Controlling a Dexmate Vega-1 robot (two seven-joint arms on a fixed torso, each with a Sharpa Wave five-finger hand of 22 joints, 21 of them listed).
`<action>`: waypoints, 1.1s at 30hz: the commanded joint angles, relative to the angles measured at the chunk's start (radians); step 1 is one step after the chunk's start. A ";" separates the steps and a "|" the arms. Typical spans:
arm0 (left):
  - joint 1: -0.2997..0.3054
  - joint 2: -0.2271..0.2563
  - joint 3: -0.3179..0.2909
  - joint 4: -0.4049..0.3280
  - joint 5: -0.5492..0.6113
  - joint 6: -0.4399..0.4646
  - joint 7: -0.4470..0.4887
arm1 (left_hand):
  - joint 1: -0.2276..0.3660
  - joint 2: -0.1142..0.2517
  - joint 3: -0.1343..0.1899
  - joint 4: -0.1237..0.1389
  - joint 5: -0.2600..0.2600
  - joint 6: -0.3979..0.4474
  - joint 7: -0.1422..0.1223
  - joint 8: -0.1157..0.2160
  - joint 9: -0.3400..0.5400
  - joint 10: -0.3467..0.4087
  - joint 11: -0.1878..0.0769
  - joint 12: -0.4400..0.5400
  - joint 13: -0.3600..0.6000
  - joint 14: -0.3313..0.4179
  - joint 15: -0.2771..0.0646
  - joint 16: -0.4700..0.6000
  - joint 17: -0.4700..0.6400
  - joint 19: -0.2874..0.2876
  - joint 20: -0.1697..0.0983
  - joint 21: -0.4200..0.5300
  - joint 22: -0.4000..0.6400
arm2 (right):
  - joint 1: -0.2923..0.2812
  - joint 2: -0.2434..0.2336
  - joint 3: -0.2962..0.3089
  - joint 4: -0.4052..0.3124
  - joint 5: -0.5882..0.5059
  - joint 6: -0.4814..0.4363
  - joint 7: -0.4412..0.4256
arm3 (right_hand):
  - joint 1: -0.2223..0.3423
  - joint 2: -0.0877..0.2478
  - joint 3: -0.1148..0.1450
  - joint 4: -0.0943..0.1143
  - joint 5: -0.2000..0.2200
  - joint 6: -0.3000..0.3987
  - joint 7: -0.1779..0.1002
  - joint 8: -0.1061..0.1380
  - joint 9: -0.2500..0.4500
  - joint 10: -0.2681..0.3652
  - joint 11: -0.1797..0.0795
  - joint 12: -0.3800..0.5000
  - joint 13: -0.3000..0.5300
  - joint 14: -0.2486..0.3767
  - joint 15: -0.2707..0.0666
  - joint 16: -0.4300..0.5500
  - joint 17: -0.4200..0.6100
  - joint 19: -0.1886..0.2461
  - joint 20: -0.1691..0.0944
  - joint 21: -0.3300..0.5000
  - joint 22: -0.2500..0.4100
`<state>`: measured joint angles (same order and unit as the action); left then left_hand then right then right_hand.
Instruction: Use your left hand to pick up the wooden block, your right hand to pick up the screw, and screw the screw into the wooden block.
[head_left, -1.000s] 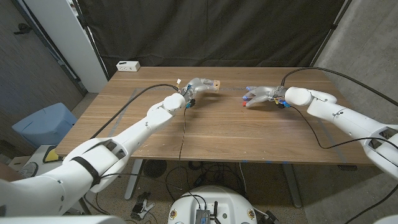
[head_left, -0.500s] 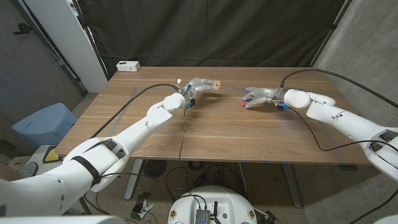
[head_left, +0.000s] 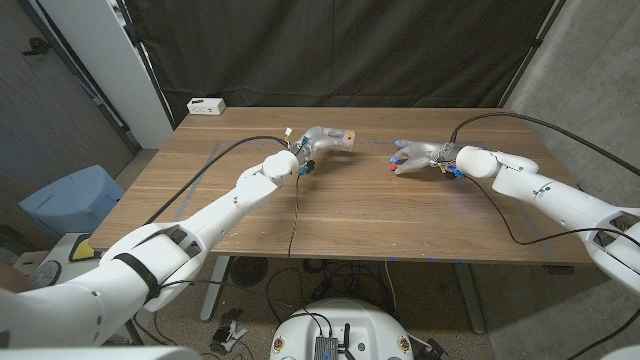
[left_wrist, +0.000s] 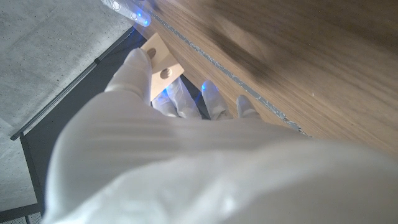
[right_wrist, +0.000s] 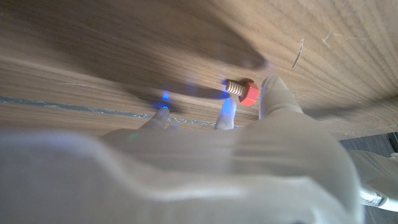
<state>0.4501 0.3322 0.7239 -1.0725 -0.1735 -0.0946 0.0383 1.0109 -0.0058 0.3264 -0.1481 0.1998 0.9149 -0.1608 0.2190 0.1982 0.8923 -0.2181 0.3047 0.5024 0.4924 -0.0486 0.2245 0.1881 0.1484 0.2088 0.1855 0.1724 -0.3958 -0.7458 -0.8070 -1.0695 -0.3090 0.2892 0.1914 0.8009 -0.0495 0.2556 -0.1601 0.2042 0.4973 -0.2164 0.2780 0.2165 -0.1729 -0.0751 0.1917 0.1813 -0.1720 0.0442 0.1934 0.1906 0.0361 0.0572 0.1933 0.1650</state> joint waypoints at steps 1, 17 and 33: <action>0.007 0.007 -0.002 -0.017 -0.002 0.012 0.002 | -0.010 0.026 0.002 0.003 0.005 0.012 0.002 0.007 0.005 0.002 0.001 -0.003 0.005 0.000 -0.042 0.001 0.004 -0.004 0.003 0.005 0.002 | 0.002 0.014 -0.006 0.022 -0.015 0.015 -0.034 | 0.023 0.000 0.008 -0.006 0.006 0.029 -0.002 0.018 0.006 -0.024 -0.015 0.005 0.003 -0.033 -0.010 0.010 0.001 0.008 0.002 0.002 0.005; -0.005 -0.003 0.002 0.011 -0.007 0.001 -0.015 | -0.011 0.028 0.001 0.003 0.005 0.012 0.003 0.007 0.005 0.002 0.001 -0.006 0.007 0.000 -0.039 0.001 0.004 -0.004 0.003 0.005 0.002 | 0.008 0.024 -0.015 0.037 -0.033 0.022 -0.071 | 0.053 0.002 0.017 -0.006 0.013 0.092 -0.002 0.050 0.016 0.001 -0.022 0.009 0.003 -0.014 -0.020 0.014 0.000 0.025 -0.001 0.004 0.005; -0.009 -0.006 0.005 0.022 -0.010 0.000 -0.026 | -0.012 0.030 -0.001 0.003 0.006 0.013 0.003 0.007 0.006 0.002 0.000 -0.010 0.008 0.000 -0.039 0.001 0.003 -0.004 0.003 0.005 0.002 | 0.004 0.026 -0.018 0.031 -0.043 0.013 -0.091 | 0.070 0.002 0.020 -0.002 0.018 0.162 -0.001 0.085 0.027 0.021 -0.031 0.010 0.003 0.003 -0.029 0.017 0.001 0.040 -0.003 0.005 0.006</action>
<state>0.4441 0.3284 0.7266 -1.0571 -0.1794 -0.0936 0.0211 1.0141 -0.0026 0.3223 -0.1523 0.1999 0.9158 -0.1599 0.2230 0.2033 0.8871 -0.2164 0.2953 0.5079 0.4924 -0.0486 0.2245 0.1881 0.1484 0.2088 0.1855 0.1725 -0.3887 -0.7220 -0.8231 -1.0364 -0.3452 0.3086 0.1179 0.8584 -0.0470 0.2675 -0.1646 0.2178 0.6441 -0.2160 0.3554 0.2398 -0.1572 -0.1056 0.1965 0.1815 -0.1680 0.0226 0.2011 0.1908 0.0686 0.0541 0.1933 0.1649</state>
